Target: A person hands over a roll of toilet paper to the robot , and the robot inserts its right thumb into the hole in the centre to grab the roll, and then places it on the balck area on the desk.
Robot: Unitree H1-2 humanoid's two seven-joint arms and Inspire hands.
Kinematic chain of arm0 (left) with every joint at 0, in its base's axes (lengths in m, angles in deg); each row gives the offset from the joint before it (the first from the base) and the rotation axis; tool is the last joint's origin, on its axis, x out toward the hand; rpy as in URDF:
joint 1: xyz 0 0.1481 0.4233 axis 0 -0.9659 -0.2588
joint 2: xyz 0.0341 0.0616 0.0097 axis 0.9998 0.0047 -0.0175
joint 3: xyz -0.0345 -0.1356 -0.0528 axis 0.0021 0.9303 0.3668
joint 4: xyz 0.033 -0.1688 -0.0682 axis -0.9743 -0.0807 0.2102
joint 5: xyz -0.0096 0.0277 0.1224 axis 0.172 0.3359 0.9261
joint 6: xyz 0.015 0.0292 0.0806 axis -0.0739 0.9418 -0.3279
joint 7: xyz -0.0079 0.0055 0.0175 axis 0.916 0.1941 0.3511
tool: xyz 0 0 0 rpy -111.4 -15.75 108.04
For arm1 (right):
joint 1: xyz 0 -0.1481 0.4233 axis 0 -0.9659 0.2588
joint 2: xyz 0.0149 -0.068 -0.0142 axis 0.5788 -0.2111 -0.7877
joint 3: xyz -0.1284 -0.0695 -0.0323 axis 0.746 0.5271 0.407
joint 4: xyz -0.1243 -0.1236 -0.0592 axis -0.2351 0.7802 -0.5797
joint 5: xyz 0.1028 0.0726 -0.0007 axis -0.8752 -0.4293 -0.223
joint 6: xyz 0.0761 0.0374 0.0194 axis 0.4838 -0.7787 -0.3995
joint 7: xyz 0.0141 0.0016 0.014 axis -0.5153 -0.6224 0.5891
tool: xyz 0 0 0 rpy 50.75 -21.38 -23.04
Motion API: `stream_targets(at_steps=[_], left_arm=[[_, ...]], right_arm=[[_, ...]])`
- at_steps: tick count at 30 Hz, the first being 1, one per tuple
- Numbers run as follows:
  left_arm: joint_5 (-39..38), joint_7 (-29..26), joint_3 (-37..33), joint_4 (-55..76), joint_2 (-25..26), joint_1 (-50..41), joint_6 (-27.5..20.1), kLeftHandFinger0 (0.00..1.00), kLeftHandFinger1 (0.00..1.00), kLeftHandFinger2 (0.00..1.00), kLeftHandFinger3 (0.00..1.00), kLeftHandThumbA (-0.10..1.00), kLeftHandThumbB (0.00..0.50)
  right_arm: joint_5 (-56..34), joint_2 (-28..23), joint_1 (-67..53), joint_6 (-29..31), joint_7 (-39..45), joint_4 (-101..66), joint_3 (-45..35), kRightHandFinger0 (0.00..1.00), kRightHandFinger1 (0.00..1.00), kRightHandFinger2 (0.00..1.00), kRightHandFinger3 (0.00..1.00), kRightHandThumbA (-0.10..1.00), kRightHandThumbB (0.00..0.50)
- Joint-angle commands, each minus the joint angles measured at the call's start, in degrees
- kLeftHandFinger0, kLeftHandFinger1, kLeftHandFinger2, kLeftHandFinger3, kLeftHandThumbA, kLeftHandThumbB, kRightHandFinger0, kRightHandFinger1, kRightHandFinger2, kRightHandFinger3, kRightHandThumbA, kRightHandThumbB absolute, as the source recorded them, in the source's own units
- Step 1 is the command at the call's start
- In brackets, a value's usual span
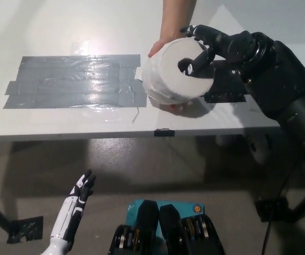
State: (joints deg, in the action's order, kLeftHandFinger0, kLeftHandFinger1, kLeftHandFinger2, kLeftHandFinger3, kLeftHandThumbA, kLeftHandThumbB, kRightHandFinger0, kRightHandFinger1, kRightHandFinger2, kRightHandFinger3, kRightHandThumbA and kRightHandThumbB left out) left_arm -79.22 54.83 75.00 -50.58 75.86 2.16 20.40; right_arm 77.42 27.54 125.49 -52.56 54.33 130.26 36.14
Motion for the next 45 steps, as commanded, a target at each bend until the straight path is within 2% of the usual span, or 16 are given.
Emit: stream_targets(at_steps=[1,7,18,21,22,23,24,26,28,31,33,35,38,39,41,45], left_arm=[[-0.1,0.5,-0.2,1.8,0.4,-0.2,-0.5,1.00,1.00,1.00,1.00,1.00,0.286],[0.5,0.4,-0.4,2.2,0.4,-0.4,-0.6,1.00,1.00,1.00,1.00,1.00,0.280],[0.9,0.6,-1.0,2.5,0.6,0.0,-1.0,1.00,1.00,1.00,1.00,1.00,0.259],[0.8,0.6,-1.0,2.8,0.7,0.2,-0.8,1.00,1.00,1.00,1.00,1.00,0.264],[0.8,0.7,-1.1,2.8,0.9,0.3,-0.8,1.00,1.00,1.00,1.00,1.00,0.263],[0.8,0.7,-1.1,2.9,1.0,0.4,-0.9,1.00,1.00,1.00,1.00,1.00,0.268],[0.8,0.7,-1.1,2.9,0.9,0.5,-0.9,1.00,1.00,1.00,1.00,1.00,0.268],[0.8,0.6,-1.2,2.8,0.8,0.6,-0.9,1.00,1.00,1.00,1.00,1.00,0.287],[0.4,0.6,-1.1,2.8,0.7,0.7,-0.8,1.00,1.00,1.00,1.00,1.00,0.297],[0.4,0.4,-1.0,2.7,0.7,0.9,-0.7,1.00,1.00,1.00,1.00,1.00,0.298],[0.4,0.5,-0.9,2.6,0.8,1.3,-0.7,1.00,1.00,1.00,1.00,1.00,0.302],[0.6,0.3,-0.9,2.2,0.8,1.5,-0.8,1.00,1.00,1.00,1.00,1.00,0.303],[0.1,0.5,-0.9,1.5,0.7,1.8,-1.4,1.00,1.00,1.00,1.00,1.00,0.298],[0.0,0.4,-0.9,1.4,0.6,1.8,-1.4,1.00,1.00,1.00,1.00,1.00,0.296],[0.1,0.3,-0.9,1.4,0.6,1.7,-1.5,1.00,1.00,1.00,1.00,1.00,0.295],[0.7,-0.1,-0.9,1.5,0.6,1.6,-1.5,1.00,1.00,1.00,1.00,1.00,0.289]], right_arm=[[2.9,1.8,5.1,4.0,-3.7,1.5,-0.2,1.00,1.00,1.00,1.00,1.00,0.419],[7.6,3.8,5.8,7.0,-6.9,3.4,3.6,1.00,1.00,1.00,1.00,1.00,0.353],[14.5,8.4,7.9,11.2,-13.6,15.3,10.7,1.00,1.00,1.00,1.00,1.00,0.337],[16.1,9.4,8.3,11.0,-15.0,17.7,12.5,1.00,1.00,1.00,1.00,0.82,0.313],[16.3,9.6,8.4,11.0,-15.6,18.5,12.7,1.00,1.00,1.00,1.00,0.66,0.291],[16.6,9.9,8.2,11.0,-16.5,19.1,13.1,0.65,0.70,0.77,0.98,0.12,0.182],[16.8,9.9,8.0,10.9,-17.1,19.3,13.2,0.51,0.61,0.74,0.96,-0.06,0.227],[17.4,9.6,7.4,10.7,-17.7,19.7,13.7,0.16,0.29,0.42,0.72,-0.10,0.261],[17.3,9.1,6.5,11.1,-18.4,19.8,13.3,0.10,0.26,0.38,0.61,-0.10,0.250],[13.1,8.2,5.8,11.9,-16.3,20.3,9.3,0.18,0.38,0.47,0.47,-0.10,0.218],[8.8,7.5,5.9,12.1,-13.0,21.0,4.3,0.00,0.24,0.38,0.33,-0.10,0.168],[5.3,6.9,5.9,11.4,-10.7,21.4,-0.3,0.00,0.13,0.34,0.31,-0.10,0.189],[-3.5,6.1,5.2,9.6,-6.4,22.2,-11.7,0.00,0.16,0.62,0.58,-0.10,0.194],[-5.8,6.1,4.9,8.8,-5.9,22.4,-15.0,0.00,0.32,0.83,0.82,-0.10,0.204],[-8.6,6.4,4.6,7.0,-5.8,22.6,-20.2,0.01,0.45,0.90,1.00,-0.10,0.194],[-22.2,6.6,2.6,3.8,-3.3,23.4,-37.3,0.00,0.50,1.00,1.00,-0.10,0.158]])
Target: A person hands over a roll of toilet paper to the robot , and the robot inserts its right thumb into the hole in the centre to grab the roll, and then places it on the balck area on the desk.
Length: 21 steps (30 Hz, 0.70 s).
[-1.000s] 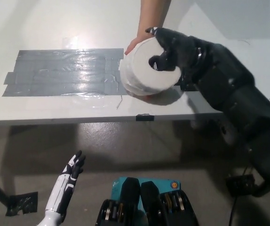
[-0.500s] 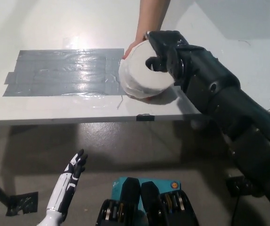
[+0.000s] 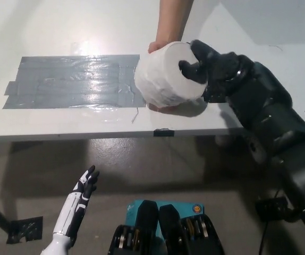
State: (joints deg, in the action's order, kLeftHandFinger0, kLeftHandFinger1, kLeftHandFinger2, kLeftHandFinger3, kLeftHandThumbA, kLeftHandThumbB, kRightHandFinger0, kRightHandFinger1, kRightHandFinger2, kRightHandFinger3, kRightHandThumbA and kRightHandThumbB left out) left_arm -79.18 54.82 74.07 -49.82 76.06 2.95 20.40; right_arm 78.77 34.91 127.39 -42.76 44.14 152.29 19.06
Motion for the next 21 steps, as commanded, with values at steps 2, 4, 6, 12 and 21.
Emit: stream_targets(at_steps=[2,4,6,12,21], left_arm=[[0.9,-0.2,0.0,0.6,0.3,0.8,-1.5,1.00,1.00,1.00,1.00,1.00,0.290],[0.9,-0.1,0.0,0.6,0.4,0.9,-1.4,1.00,1.00,1.00,1.00,1.00,0.280],[0.7,0.1,0.0,0.6,0.6,1.0,-1.5,1.00,1.00,1.00,1.00,1.00,0.269],[0.6,0.1,0.0,0.3,0.6,1.3,-1.8,1.00,1.00,1.00,1.00,1.00,0.280],[0.6,0.2,-0.1,0.0,0.7,1.3,-1.8,1.00,1.00,1.00,1.00,1.00,0.279]], right_arm=[[-26.9,-0.9,0.3,-7.8,7.6,1.9,-25.5,0.00,0.48,1.00,1.00,-0.10,0.166],[-30.0,-0.9,0.0,-9.1,7.4,2.5,-30.2,0.00,0.42,0.96,1.00,-0.10,0.181],[-30.7,-0.9,-0.2,-9.9,8.4,2.7,-33.0,0.00,0.28,0.81,1.00,-0.10,0.183],[-30.6,-1.7,-0.3,-10.6,10.0,2.9,-37.5,0.00,0.16,0.70,0.91,-0.10,0.200],[-29.6,-3.7,1.1,-10.2,9.0,1.9,-40.0,0.00,0.23,0.73,0.98,-0.10,0.180]])
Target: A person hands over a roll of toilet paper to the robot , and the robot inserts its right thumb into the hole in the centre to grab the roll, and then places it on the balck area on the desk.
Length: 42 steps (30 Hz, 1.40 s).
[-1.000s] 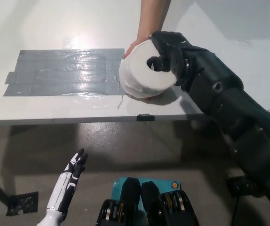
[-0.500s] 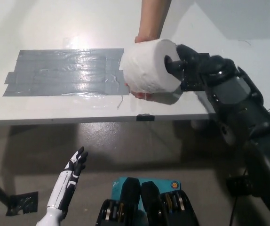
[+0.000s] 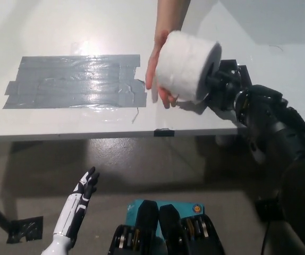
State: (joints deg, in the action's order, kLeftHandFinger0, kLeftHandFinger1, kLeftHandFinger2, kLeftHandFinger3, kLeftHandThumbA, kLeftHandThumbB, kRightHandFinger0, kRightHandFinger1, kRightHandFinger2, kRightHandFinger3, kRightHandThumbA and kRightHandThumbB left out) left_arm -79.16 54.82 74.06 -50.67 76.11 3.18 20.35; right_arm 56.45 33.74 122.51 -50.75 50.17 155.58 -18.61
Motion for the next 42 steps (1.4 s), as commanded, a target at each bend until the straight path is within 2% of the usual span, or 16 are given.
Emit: stream_targets(at_steps=[1,4,6,8,11,12,14,21,23,24,27,29,34,37,39,42], left_arm=[[0.6,0.2,0.0,0.9,0.6,1.0,-1.7,1.00,1.00,1.00,1.00,1.00,0.280],[0.7,0.2,0.0,1.0,0.7,0.9,-1.8,1.00,1.00,1.00,1.00,1.00,0.278],[0.6,0.2,0.1,1.3,0.8,0.8,-1.5,1.00,1.00,1.00,1.00,1.00,0.287],[0.5,0.3,0.1,1.4,0.8,0.9,-1.1,1.00,1.00,1.00,1.00,1.00,0.293],[0.6,0.2,0.1,1.0,0.9,1.1,-1.7,1.00,1.00,1.00,1.00,1.00,0.279],[0.7,0.1,0.1,0.8,0.9,1.1,-2.0,1.00,1.00,1.00,1.00,1.00,0.271],[0.9,0.0,0.1,0.7,1.0,1.0,-2.2,1.00,1.00,1.00,1.00,1.00,0.269],[1.1,-0.2,0.2,0.3,0.9,1.0,-2.2,1.00,1.00,1.00,1.00,1.00,0.269],[1.1,-0.3,0.2,0.2,0.8,1.0,-2.3,1.00,1.00,1.00,1.00,1.00,0.277],[1.0,-0.2,0.2,0.2,0.8,1.0,-2.2,1.00,1.00,1.00,1.00,1.00,0.279],[1.4,-0.3,0.1,0.2,0.9,1.0,-2.3,1.00,1.00,1.00,1.00,1.00,0.284],[1.1,-0.1,0.2,0.2,0.9,1.1,-2.3,1.00,1.00,1.00,1.00,1.00,0.286],[1.1,0.0,0.1,0.1,0.9,1.2,-2.6,1.00,1.00,1.00,1.00,1.00,0.285],[1.1,-0.1,0.2,0.5,0.8,1.1,-2.0,1.00,1.00,1.00,1.00,1.00,0.286],[1.0,-0.1,0.3,0.6,0.8,1.2,-2.0,1.00,1.00,1.00,1.00,1.00,0.287],[0.9,-0.1,0.4,0.7,0.8,1.3,-1.9,1.00,1.00,1.00,1.00,1.00,0.288]], right_arm=[[-7.3,-2.8,6.1,-2.5,3.0,-1.6,-2.4,0.00,0.23,0.73,1.00,-0.10,0.179],[-7.8,-4.6,7.1,-4.8,2.6,-2.3,-2.3,0.00,0.28,0.81,1.00,-0.10,0.176],[-7.0,-6.1,7.3,-4.2,4.8,-2.9,-0.5,0.00,0.32,0.77,0.93,-0.10,0.150],[-7.0,-7.9,8.1,-5.9,4.9,-3.2,0.4,0.00,0.40,0.82,1.00,-0.10,0.144],[-4.9,-9.5,8.0,-4.6,6.1,-4.3,3.5,0.00,0.38,0.78,1.00,-0.10,0.132],[-5.0,-9.9,8.0,-4.9,5.9,-4.7,4.1,0.00,0.25,0.66,0.99,-0.10,0.084],[-5.3,-11.1,7.8,-5.1,7.1,-4.5,5.2,0.00,0.34,0.76,1.00,-0.10,0.085],[-4.8,-13.8,7.4,-6.3,5.9,-6.6,8.6,0.00,0.40,0.91,1.00,-0.10,0.097],[-4.5,-14.2,7.2,-6.8,5.7,-7.2,9.5,0.00,0.39,0.91,1.00,-0.10,0.085],[-4.0,-14.9,7.1,-5.7,6.9,-6.4,10.7,0.00,0.35,0.83,1.00,-0.10,0.075],[-3.8,-15.5,6.6,-5.5,7.3,-6.7,12.4,0.00,0.37,0.85,1.00,-0.10,0.051],[0.0,-15.9,6.1,-2.8,7.2,-7.4,16.9,0.01,0.49,1.00,1.00,-0.10,0.075],[4.2,-17.0,5.8,-0.9,8.0,-8.3,25.1,0.04,0.55,1.00,1.00,-0.10,0.080],[7.9,-17.5,6.4,1.8,7.6,-8.9,31.1,0.15,0.70,1.00,1.00,-0.10,0.100],[10.0,-17.9,7.4,3.5,7.7,-9.1,34.5,0.21,0.70,1.00,1.00,-0.10,0.077],[13.3,-18.4,8.4,4.4,6.6,-9.5,39.5,0.18,0.63,0.98,1.00,-0.10,0.132]])
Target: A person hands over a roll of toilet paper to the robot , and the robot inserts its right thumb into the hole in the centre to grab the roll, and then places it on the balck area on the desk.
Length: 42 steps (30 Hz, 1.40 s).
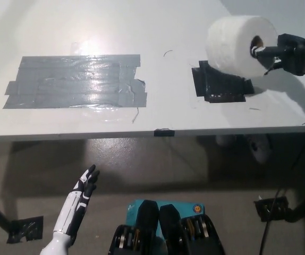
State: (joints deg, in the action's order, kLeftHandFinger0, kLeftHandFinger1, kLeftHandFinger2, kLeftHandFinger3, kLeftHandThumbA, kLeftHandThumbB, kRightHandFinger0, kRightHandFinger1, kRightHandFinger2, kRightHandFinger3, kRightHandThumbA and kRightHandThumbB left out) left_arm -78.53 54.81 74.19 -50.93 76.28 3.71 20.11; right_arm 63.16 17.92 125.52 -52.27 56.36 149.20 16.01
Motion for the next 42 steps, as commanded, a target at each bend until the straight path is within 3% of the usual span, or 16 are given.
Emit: stream_targets(at_steps=[1,8,12,16,20,22,24,26,27,29,30,31,38,40,41,42], left_arm=[[0.3,-0.1,0.3,0.9,0.6,1.0,-1.4,1.00,1.00,1.00,1.00,1.00,0.289],[0.4,-0.1,0.2,0.9,0.5,0.8,-1.8,1.00,1.00,1.00,1.00,1.00,0.277],[0.5,0.1,0.1,0.9,0.4,1.0,-1.6,1.00,1.00,1.00,1.00,1.00,0.278],[0.5,0.2,0.0,0.8,0.5,1.3,-1.9,1.00,1.00,1.00,1.00,1.00,0.277],[0.4,0.3,0.1,0.7,0.5,1.6,-1.6,1.00,1.00,1.00,1.00,1.00,0.280],[0.3,0.3,0.1,0.4,0.5,1.9,-1.7,1.00,1.00,1.00,1.00,1.00,0.292],[0.2,0.3,0.1,0.2,0.4,2.1,-1.9,1.00,1.00,1.00,1.00,1.00,0.291],[0.4,0.1,0.1,0.2,0.5,2.2,-1.9,1.00,1.00,1.00,1.00,1.00,0.292],[0.5,0.1,0.1,0.1,0.4,2.2,-1.9,1.00,1.00,1.00,1.00,1.00,0.291],[0.4,0.1,0.1,0.3,0.4,2.2,-1.8,1.00,1.00,1.00,1.00,1.00,0.289],[0.3,0.2,0.1,0.5,0.4,2.2,-1.5,1.00,1.00,1.00,1.00,1.00,0.289],[0.3,0.2,0.2,0.6,0.4,2.3,-1.2,1.00,1.00,1.00,1.00,1.00,0.291],[0.3,0.2,0.1,0.0,0.4,3.1,-2.3,1.00,1.00,1.00,1.00,1.00,0.279],[0.3,0.3,0.1,0.4,0.5,3.1,-1.7,1.00,1.00,1.00,1.00,1.00,0.283],[0.3,0.4,0.0,0.5,0.5,3.1,-1.6,1.00,1.00,1.00,1.00,1.00,0.282],[0.3,0.4,0.0,0.5,0.5,3.1,-1.4,1.00,1.00,1.00,1.00,1.00,0.282]], right_arm=[[8.4,-2.8,6.1,6.9,-0.2,-3.3,7.2,0.17,0.65,1.00,1.00,-0.10,0.140],[10.2,-3.1,8.3,5.7,-0.6,-4.7,11.6,0.24,0.70,1.00,1.00,-0.10,0.153],[13.6,-3.1,9.0,6.5,-0.4,-6.1,15.1,0.43,0.81,1.00,1.00,-0.10,0.158],[14.0,-2.3,9.9,5.8,0.3,-4.5,15.9,0.24,0.77,1.00,1.00,-0.10,0.147],[15.5,-2.0,10.8,7.3,1.6,-3.2,17.6,0.23,0.76,1.00,0.92,-0.10,0.154],[16.6,-2.0,11.4,8.1,3.7,-2.8,19.1,0.29,0.75,0.87,0.72,-0.10,0.114],[17.5,-2.0,12.2,8.4,6.5,-2.0,20.6,0.26,0.73,0.83,0.67,-0.10,0.102],[19.7,-1.8,12.8,9.5,8.0,-1.2,23.3,0.17,0.61,0.73,0.60,-0.10,0.071],[20.7,-1.5,13.2,9.5,9.1,-0.5,24.8,0.05,0.51,0.55,0.57,-0.10,0.045],[20.5,-0.9,13.3,8.8,10.5,0.2,25.3,0.00,0.46,0.48,0.51,-0.10,0.059],[20.9,-0.4,13.4,8.6,11.3,1.1,26.1,0.04,0.52,0.49,0.51,-0.10,0.113],[21.5,0.0,13.4,8.8,12.5,1.8,26.9,0.07,0.53,0.51,1.00,-0.10,0.119],[20.8,0.7,13.1,5.6,15.5,2.4,26.3,0.00,0.29,0.54,1.00,-0.10,0.147],[21.1,0.7,12.8,7.4,14.5,2.4,26.3,0.01,0.32,0.58,1.00,-0.10,0.189],[21.7,0.7,12.7,8.3,13.9,2.5,26.7,0.04,0.36,0.59,0.80,-0.10,0.215],[22.4,0.7,12.7,9.3,13.3,2.5,27.2,0.04,0.38,0.61,0.73,-0.10,0.215]])
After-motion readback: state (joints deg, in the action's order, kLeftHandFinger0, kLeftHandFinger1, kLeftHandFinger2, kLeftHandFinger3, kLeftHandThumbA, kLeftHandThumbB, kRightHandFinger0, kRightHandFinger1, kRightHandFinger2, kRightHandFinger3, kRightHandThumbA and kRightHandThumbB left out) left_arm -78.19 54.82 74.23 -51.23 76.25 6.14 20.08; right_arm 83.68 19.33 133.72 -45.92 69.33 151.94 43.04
